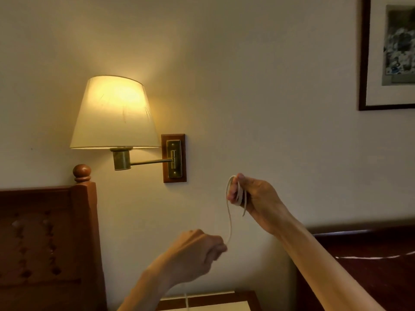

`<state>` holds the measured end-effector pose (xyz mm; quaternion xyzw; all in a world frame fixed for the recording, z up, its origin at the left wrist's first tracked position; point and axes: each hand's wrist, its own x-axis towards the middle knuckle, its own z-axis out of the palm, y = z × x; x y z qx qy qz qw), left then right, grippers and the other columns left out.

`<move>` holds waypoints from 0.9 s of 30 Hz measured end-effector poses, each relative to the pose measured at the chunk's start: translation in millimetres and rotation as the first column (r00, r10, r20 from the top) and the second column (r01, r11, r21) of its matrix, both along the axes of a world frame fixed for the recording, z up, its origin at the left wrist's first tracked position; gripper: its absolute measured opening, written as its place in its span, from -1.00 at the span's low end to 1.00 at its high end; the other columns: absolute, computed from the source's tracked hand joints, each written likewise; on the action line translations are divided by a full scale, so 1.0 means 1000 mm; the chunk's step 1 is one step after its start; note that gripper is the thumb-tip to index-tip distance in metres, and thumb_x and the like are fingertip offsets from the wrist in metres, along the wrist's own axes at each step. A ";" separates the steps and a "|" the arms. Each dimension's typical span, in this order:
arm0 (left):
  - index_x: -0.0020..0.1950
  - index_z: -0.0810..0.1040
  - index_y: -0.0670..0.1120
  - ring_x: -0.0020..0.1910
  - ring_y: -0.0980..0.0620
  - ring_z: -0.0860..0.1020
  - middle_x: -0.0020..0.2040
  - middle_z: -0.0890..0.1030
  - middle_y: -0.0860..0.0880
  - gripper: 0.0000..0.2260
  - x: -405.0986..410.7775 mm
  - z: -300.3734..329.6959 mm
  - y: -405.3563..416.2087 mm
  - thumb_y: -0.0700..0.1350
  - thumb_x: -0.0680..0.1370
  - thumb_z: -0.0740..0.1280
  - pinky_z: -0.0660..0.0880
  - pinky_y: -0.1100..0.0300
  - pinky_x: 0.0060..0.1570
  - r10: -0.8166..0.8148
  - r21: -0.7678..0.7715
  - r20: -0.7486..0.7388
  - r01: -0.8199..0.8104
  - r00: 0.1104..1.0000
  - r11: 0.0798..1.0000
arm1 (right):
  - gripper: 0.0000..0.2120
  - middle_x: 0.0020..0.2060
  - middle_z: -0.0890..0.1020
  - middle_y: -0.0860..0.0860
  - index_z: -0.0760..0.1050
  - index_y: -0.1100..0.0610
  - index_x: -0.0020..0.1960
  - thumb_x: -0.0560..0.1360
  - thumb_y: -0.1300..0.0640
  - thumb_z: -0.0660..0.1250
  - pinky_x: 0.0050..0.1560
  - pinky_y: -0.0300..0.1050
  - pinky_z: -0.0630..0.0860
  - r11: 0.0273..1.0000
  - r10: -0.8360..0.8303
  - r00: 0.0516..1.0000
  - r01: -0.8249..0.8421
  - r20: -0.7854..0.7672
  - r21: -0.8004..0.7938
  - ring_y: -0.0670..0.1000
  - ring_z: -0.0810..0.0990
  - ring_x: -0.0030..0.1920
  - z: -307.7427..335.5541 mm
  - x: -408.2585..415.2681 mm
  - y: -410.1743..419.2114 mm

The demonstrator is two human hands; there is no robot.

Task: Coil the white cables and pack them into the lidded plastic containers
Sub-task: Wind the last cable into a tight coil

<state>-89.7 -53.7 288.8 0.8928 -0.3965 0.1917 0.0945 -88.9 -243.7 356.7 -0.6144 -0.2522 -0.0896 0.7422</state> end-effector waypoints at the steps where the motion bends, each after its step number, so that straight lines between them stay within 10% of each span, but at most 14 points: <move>1: -0.16 0.46 0.05 -0.30 0.14 0.53 -0.29 0.54 0.12 -0.75 -0.009 0.008 -0.004 0.04 0.65 0.10 0.48 0.21 -0.15 -0.038 0.017 0.032 0.038 0.999 0.999 | -0.64 -0.30 0.62 0.11 0.55 0.26 -0.15 0.65 0.06 0.15 -0.13 -0.12 0.54 0.996 -0.044 0.998 0.047 0.041 -0.079 0.04 0.61 -0.25 -0.005 0.001 0.005; 7: -0.01 0.51 0.05 -0.45 0.22 0.44 -0.35 0.47 0.20 -0.78 -0.024 0.048 0.002 0.05 0.63 0.10 0.28 0.50 -0.32 -0.095 -0.124 0.379 0.152 0.921 0.981 | -0.66 -0.41 0.62 0.00 0.58 0.15 -0.21 0.65 0.06 0.18 -0.22 -0.15 0.48 0.921 -0.170 0.969 0.220 0.178 -0.321 -0.04 0.56 -0.34 -0.025 -0.006 0.023; 13: -0.07 0.52 0.01 -0.43 0.22 0.40 -0.34 0.40 0.21 -0.75 -0.001 0.062 0.016 0.07 0.64 0.12 0.27 0.47 -0.34 0.053 -0.245 0.491 0.079 0.870 0.966 | -0.59 -0.42 0.59 0.05 0.55 0.22 -0.14 0.67 0.03 0.06 -0.17 -0.19 0.51 0.953 -0.012 0.999 0.026 0.047 -0.300 -0.03 0.55 -0.36 -0.030 -0.019 0.027; 24: -0.21 0.41 0.15 -0.33 0.16 0.50 -0.31 0.50 0.16 -0.75 0.050 -0.018 0.046 0.08 0.65 0.09 0.45 0.19 -0.31 0.062 -0.570 0.070 -0.011 0.996 0.822 | -0.73 -0.40 0.52 0.03 0.50 0.25 -0.12 0.58 0.06 0.17 -0.27 -0.19 0.57 0.909 0.360 0.902 -0.282 -0.239 0.307 -0.05 0.51 -0.40 -0.007 -0.019 0.000; 27: -0.13 0.53 0.15 -0.09 0.12 0.58 -0.13 0.60 0.13 -0.75 0.034 -0.039 0.036 -0.07 0.64 0.13 0.52 0.00 0.04 0.220 -0.240 -0.156 -0.253 0.963 0.937 | -0.71 -0.35 0.57 0.07 0.52 0.26 -0.10 0.61 0.07 0.17 -0.20 -0.16 0.60 0.941 0.242 0.943 -0.171 -0.226 0.293 -0.02 0.57 -0.35 -0.009 -0.005 0.000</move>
